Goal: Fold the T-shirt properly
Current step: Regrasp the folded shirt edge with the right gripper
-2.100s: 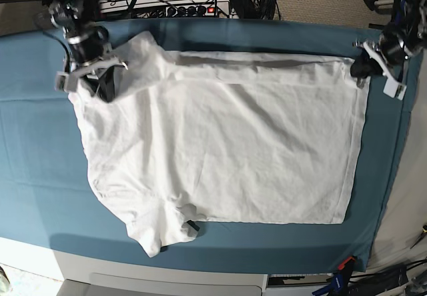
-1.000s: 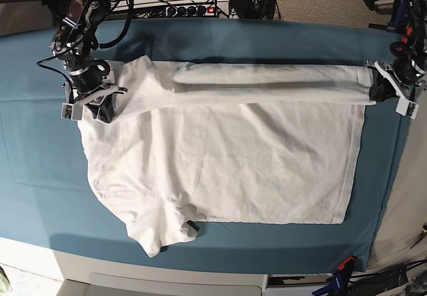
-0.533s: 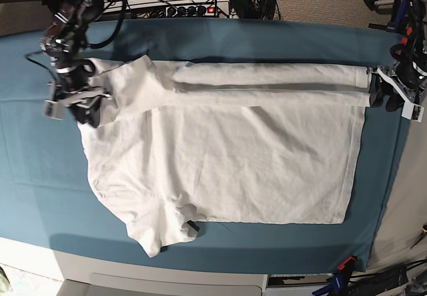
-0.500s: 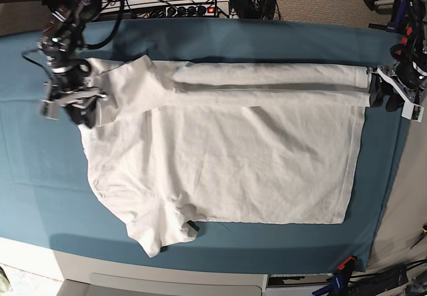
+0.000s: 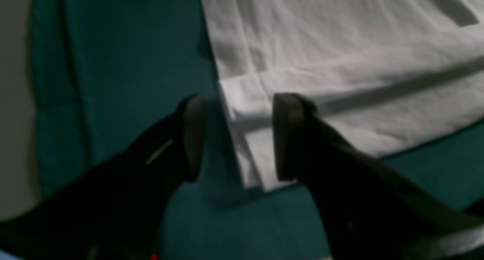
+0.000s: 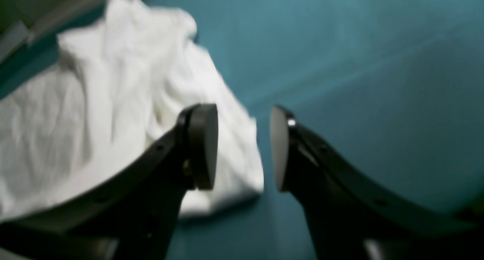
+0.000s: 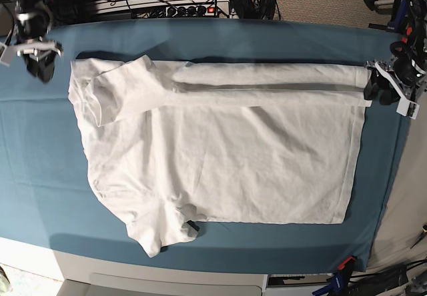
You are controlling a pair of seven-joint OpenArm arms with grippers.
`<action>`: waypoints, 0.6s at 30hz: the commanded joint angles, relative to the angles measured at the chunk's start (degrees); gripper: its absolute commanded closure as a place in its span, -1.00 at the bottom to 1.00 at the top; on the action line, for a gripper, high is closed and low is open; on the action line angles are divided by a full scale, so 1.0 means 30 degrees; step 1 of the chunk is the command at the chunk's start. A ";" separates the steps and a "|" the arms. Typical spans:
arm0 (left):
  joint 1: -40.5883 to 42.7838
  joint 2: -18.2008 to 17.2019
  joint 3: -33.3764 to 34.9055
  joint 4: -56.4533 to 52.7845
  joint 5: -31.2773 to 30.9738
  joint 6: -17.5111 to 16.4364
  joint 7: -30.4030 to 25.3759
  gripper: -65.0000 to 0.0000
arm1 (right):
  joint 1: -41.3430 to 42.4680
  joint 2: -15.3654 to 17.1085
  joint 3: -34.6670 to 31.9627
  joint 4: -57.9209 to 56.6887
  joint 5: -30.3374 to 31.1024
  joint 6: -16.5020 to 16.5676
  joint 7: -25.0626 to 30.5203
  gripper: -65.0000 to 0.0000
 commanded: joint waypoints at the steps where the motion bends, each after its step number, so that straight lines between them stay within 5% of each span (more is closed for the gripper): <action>1: 0.0168 -0.0408 -0.0219 0.0270 -0.0342 -0.0080 -0.0211 0.09 | -0.0444 0.0000 0.0248 0.0313 0.0750 0.0146 0.0233 0.27; 8: 0.1778 -0.0386 -0.0219 0.0270 -0.0364 -0.0080 -0.0211 0.09 | -0.2266 -0.0852 0.0379 0.0306 0.2098 -0.0073 0.0044 0.27; 13: 0.2798 -0.0299 -0.0219 0.0270 -0.1362 -0.0911 0.0036 0.09 | -0.1982 -0.0619 0.0466 -0.0321 0.0663 -0.1647 0.0794 0.27; 18: 0.2907 0.0029 -0.0219 0.0270 -0.1479 -0.1020 0.0219 0.09 | -0.0648 0.0095 0.0736 -0.3381 0.1107 -0.1683 0.0692 0.27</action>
